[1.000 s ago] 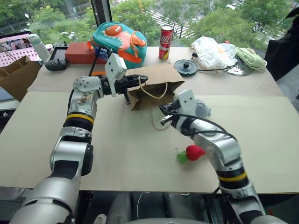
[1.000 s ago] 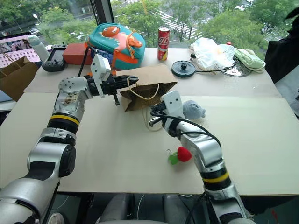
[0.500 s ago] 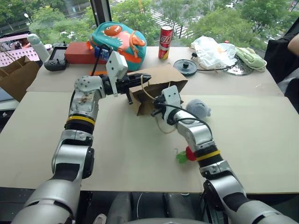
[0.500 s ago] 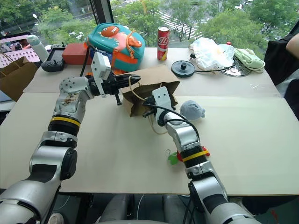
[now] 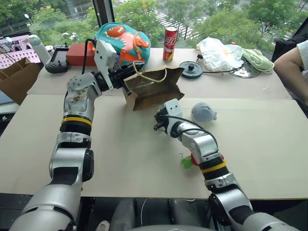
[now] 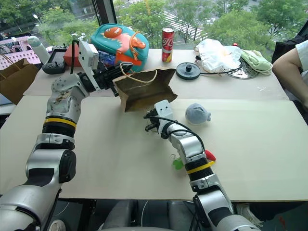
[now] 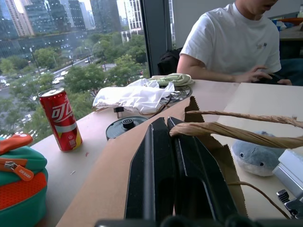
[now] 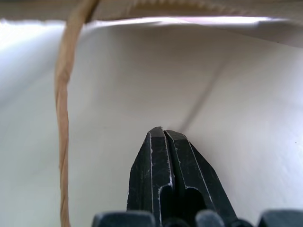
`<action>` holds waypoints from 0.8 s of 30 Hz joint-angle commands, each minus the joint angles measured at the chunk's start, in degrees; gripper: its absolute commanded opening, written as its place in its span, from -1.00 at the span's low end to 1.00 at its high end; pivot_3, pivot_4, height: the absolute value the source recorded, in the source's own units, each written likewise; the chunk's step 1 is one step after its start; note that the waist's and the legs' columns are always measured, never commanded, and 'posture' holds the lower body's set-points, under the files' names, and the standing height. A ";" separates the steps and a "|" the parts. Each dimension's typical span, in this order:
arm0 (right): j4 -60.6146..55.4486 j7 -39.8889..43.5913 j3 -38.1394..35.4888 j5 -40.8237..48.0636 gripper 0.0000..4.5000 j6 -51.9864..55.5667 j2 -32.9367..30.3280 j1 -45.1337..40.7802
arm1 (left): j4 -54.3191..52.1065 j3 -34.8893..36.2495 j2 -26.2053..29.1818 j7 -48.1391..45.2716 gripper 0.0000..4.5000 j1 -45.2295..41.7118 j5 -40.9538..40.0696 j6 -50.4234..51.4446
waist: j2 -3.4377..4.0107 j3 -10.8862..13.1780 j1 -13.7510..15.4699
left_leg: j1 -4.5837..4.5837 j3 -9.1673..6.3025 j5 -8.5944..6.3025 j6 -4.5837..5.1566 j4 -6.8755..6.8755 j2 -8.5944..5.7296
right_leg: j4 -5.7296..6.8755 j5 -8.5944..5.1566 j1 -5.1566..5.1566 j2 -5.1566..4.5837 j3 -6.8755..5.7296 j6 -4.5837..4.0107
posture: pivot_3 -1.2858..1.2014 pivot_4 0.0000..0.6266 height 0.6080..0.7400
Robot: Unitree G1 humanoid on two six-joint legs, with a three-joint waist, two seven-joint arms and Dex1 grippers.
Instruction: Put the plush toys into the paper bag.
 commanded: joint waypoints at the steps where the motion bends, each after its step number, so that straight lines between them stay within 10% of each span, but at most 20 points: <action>1: -2.76 0.23 0.19 -0.94 -0.96 0.16 0.22 -0.35 | -3.44 0.41 0.16 0.54 -1.00 0.25 -1.14 0.55 | 0.00 0.00 0.04 | 0.00 0.00 0.00 0.00 0.00 0.00 | 0.00 0.00 0.00 0.00 -0.01 0.00 | 0.03 -0.52 0.89; 24: -30.47 1.51 -10.13 7.01 -0.96 16.53 -4.11 0.47 | -10.89 -2.35 -0.23 -0.98 -1.00 7.50 -1.36 3.94 | 0.00 0.00 0.25 | -0.04 -0.09 0.01 -0.01 -0.01 0.01 | -0.01 0.00 0.00 0.01 -0.08 0.00 | 0.03 -0.52 0.89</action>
